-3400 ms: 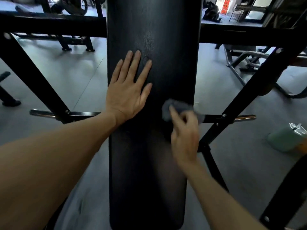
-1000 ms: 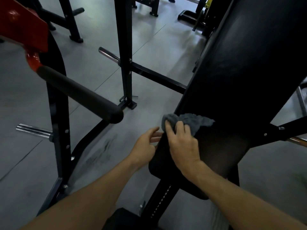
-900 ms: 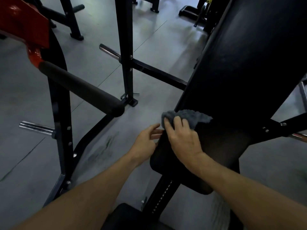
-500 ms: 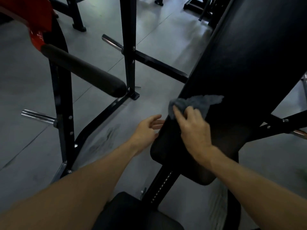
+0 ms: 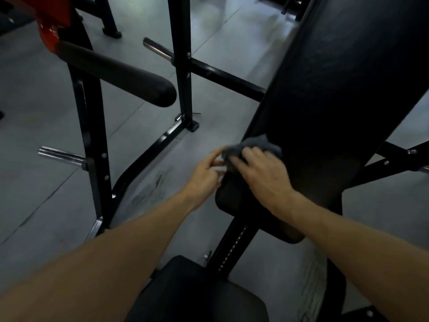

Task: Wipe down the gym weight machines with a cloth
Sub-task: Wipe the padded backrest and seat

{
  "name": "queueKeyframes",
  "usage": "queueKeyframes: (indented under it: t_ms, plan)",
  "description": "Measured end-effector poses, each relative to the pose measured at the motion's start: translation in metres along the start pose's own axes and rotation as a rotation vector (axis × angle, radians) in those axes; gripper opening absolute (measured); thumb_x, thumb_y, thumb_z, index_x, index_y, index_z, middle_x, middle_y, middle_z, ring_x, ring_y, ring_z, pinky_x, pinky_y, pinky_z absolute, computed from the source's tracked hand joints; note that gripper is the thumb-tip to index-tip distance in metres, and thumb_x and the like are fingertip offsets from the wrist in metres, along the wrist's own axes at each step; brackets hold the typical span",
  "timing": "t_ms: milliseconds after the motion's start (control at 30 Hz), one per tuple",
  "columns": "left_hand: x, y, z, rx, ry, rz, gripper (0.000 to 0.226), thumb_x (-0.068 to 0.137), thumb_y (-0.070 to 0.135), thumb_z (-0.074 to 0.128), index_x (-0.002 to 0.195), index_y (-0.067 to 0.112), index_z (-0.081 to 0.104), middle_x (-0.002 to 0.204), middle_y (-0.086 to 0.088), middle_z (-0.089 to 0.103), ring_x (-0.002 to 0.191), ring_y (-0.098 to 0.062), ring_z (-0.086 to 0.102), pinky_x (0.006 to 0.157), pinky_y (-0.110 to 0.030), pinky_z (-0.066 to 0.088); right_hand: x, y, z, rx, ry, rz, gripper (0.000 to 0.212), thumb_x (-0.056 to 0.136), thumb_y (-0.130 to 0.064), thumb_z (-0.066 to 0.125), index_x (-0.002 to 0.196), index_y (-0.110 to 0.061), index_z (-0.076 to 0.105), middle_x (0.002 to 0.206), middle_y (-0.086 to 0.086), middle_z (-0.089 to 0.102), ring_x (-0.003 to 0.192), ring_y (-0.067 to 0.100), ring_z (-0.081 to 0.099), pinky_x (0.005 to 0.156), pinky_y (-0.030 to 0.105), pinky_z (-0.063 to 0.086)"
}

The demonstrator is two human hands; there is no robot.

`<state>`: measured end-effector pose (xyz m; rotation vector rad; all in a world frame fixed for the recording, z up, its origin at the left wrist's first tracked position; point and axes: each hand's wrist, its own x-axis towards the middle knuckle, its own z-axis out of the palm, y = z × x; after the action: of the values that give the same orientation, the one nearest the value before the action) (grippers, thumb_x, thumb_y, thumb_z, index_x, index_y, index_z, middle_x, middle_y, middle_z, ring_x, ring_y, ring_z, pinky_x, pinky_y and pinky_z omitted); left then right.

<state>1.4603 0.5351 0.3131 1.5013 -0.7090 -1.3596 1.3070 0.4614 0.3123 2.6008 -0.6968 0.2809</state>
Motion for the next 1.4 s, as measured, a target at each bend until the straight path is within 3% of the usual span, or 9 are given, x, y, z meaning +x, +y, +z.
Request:
queueKeyframes:
  t_ms: [200,267,333,433,533,667,867,1167,1400]
  plan:
    - [0.017,-0.007,-0.007,0.217,0.072,0.111,0.068,0.092,-0.018,0.032,0.139,0.025,0.058,0.132,0.004,0.056,0.124,-0.013,0.054,0.098,-0.023,0.048,0.003,-0.024,0.009,0.082,-0.008,0.153,0.029,0.088,-0.015,0.067,0.118,-0.014,0.068,0.104,0.009,0.06,0.094,0.028,0.055,0.082,0.039,0.045]
    - [0.016,-0.023,-0.011,0.26,0.093,0.1,0.068,0.089,-0.019,0.03,0.138,0.019,0.058,0.133,0.0,0.057,0.122,-0.013,0.055,0.088,-0.012,0.047,0.001,-0.039,0.018,0.093,-0.016,0.134,0.027,0.086,-0.015,0.067,0.112,-0.013,0.07,0.104,0.009,0.06,0.094,0.028,0.055,0.083,0.038,0.046]
    - [0.01,-0.04,-0.014,0.233,0.111,0.072,0.059,0.091,-0.018,0.031,0.129,0.017,0.06,0.118,0.0,0.062,0.107,-0.009,0.06,0.071,-0.008,0.051,-0.005,-0.055,0.028,0.088,-0.03,0.086,0.026,0.082,-0.016,0.066,0.108,-0.011,0.07,0.104,0.009,0.061,0.095,0.028,0.056,0.082,0.038,0.046]
    - [0.003,-0.065,-0.015,0.127,0.126,0.011,0.046,0.094,-0.016,0.035,0.121,0.011,0.061,0.102,0.0,0.067,0.092,-0.014,0.065,0.077,-0.019,0.058,-0.021,-0.077,0.043,0.113,-0.032,-0.01,0.022,0.082,-0.015,0.061,0.101,-0.01,0.07,0.1,0.008,0.06,0.093,0.028,0.055,0.078,0.038,0.047]
    - [0.0,-0.087,-0.017,0.122,0.13,-0.048,0.041,0.098,-0.01,0.035,0.124,0.009,0.061,0.108,-0.008,0.069,0.096,-0.018,0.067,0.081,-0.025,0.06,-0.04,-0.093,0.05,0.134,-0.044,-0.12,0.027,0.085,-0.015,0.052,0.103,-0.012,0.073,0.102,0.006,0.06,0.092,0.025,0.055,0.077,0.036,0.047]
    - [-0.009,-0.102,-0.018,0.275,0.12,-0.055,0.048,0.102,-0.008,0.031,0.142,0.01,0.051,0.127,-0.006,0.057,0.116,-0.021,0.058,0.097,-0.031,0.053,-0.094,-0.082,0.056,0.082,-0.206,-0.396,0.031,0.076,-0.024,0.072,0.105,-0.014,0.078,0.106,0.003,0.064,0.098,0.025,0.049,0.084,0.033,0.042]
    - [-0.001,-0.071,-0.01,0.84,0.189,0.486,0.062,0.097,-0.009,0.043,0.155,0.014,0.038,0.156,-0.007,0.038,0.138,-0.02,0.042,0.116,-0.028,0.033,-0.11,-0.009,0.024,0.105,-0.119,-0.35,0.042,0.089,-0.017,0.042,0.117,-0.023,0.072,0.099,0.004,0.058,0.09,0.025,0.05,0.077,0.036,0.044]
    - [0.032,0.036,0.036,1.078,0.165,0.914,0.075,0.088,-0.007,0.042,0.159,0.007,0.026,0.165,-0.013,0.026,0.155,-0.028,0.018,0.124,-0.041,0.026,-0.008,0.065,-0.024,0.086,0.181,0.311,0.041,0.094,-0.004,0.05,0.131,-0.015,0.062,0.102,0.014,0.06,0.085,0.033,0.055,0.069,0.041,0.049]
    - [0.026,-0.004,0.025,1.569,-0.044,1.137,0.08,0.089,0.005,0.05,0.162,0.013,0.02,0.169,-0.014,0.011,0.157,-0.034,0.004,0.127,-0.049,0.011,-0.169,-0.057,0.042,0.27,-0.144,0.001,0.026,0.075,-0.013,0.072,0.101,-0.02,0.071,0.096,0.004,0.064,0.087,0.024,0.053,0.069,0.033,0.054]
